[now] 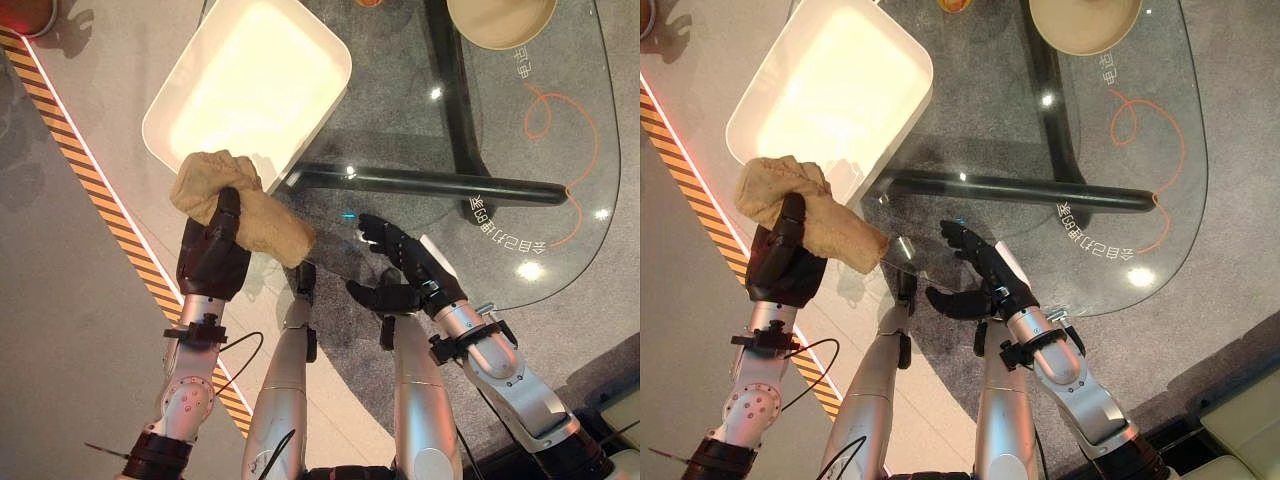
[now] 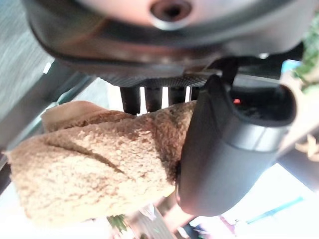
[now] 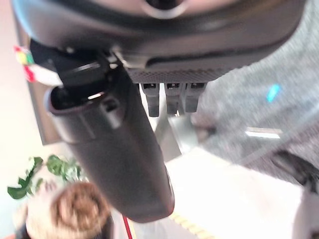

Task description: Wipe the table with a cloth and put it in the basket.

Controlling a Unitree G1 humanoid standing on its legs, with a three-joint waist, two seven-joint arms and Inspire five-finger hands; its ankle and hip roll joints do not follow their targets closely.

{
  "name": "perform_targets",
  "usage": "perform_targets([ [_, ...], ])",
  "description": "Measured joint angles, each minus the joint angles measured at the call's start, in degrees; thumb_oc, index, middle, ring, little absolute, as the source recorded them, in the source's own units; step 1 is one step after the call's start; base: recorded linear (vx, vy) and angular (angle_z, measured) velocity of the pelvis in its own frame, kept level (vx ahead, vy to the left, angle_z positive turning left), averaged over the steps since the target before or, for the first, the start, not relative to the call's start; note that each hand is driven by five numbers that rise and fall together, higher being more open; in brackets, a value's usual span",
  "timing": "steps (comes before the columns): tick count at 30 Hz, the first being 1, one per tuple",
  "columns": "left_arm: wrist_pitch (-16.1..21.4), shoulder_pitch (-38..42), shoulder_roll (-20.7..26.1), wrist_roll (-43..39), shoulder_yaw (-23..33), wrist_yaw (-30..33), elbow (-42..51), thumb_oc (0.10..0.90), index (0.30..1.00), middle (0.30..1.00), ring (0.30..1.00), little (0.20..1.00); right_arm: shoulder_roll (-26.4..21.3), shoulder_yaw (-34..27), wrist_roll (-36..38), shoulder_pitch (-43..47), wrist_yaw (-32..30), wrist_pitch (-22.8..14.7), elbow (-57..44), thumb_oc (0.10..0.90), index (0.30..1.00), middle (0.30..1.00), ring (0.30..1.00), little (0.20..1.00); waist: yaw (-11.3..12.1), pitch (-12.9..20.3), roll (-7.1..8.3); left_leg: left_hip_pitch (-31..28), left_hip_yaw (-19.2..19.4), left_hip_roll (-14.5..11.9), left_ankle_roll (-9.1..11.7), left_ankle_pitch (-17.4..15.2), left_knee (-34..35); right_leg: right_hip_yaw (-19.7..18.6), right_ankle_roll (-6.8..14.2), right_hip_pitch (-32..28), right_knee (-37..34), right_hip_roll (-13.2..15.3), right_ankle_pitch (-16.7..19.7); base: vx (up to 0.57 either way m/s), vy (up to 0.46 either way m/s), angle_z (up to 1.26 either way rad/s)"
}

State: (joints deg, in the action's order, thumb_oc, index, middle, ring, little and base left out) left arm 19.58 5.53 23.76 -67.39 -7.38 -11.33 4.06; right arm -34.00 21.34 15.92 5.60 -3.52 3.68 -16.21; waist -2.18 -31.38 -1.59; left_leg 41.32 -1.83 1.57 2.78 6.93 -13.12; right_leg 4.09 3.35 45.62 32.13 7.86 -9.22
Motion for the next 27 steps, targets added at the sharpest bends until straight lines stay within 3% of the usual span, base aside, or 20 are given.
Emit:
perform_targets([
  [5, 2.98, 1.67, 1.92, 13.19, 0.10, 9.77, -0.05, 0.100, 0.300, 0.300, 0.300, 0.200, -0.48, -0.01, 0.58, 2.00, -0.13, 2.33, 0.10, 0.800, 0.900, 0.900, 0.900, 0.900, 0.12, -0.03, -0.54, 1.61, 0.33, -0.03, 0.03, 0.01, -0.60, -0.41, -0.50, 1.96, 1.01, -0.02, 0.01, 0.02, 0.090, -0.02],
  [9, 3.03, 2.18, 4.67, 28.14, 1.26, 17.74, -0.03, 0.100, 0.300, 0.300, 0.300, 0.200, -1.36, 0.01, 2.35, 2.73, -0.46, 4.20, 0.09, 0.800, 0.900, 0.900, 0.900, 0.900, 0.41, -0.03, -0.72, 2.55, 0.98, 0.11, 0.13, -0.08, -1.02, -1.27, -0.51, 3.47, 1.95, 0.04, 0.01, 0.02, 0.077, -0.04],
  [17, 2.80, 6.18, 11.01, 48.53, 2.28, 32.66, -0.01, 0.100, 0.300, 0.300, 0.300, 0.200, -3.76, 1.06, 5.66, 4.65, -0.26, 8.75, 0.08, 0.800, 0.900, 0.900, 0.900, 0.900, 0.38, 0.02, -0.97, 4.21, 1.13, 0.05, 0.29, -0.26, -1.88, -1.41, -0.58, 5.01, 2.45, -0.01, 0.07, 0.03, 0.074, -0.01],
  [23, -3.01, 11.15, 14.33, 61.30, 2.34, 44.04, -1.04, 0.100, 0.300, 0.300, 0.300, 0.200, -4.50, 4.47, 8.20, 9.17, -0.67, 11.72, 1.19, 0.800, 0.900, 0.900, 0.900, 0.900, 0.27, -0.02, -1.12, 6.19, 1.15, -0.08, 0.46, -0.38, -2.78, -1.44, -0.71, 6.69, 2.67, -0.14, 0.28, 0.03, 0.061, -0.01],
  [27, -4.39, 11.87, 17.12, 64.50, 2.34, 48.70, -1.02, 0.100, 0.300, 0.300, 0.300, 0.200, -4.82, 5.32, 9.16, 9.65, -1.33, 12.24, 1.30, 0.800, 0.900, 0.900, 0.900, 0.900, 0.38, -0.01, -1.12, 6.73, 1.16, -0.11, 0.47, -0.39, -2.89, -1.43, -0.73, 7.23, 2.73, -0.15, 0.29, 0.03, 0.046, 0.00],
])
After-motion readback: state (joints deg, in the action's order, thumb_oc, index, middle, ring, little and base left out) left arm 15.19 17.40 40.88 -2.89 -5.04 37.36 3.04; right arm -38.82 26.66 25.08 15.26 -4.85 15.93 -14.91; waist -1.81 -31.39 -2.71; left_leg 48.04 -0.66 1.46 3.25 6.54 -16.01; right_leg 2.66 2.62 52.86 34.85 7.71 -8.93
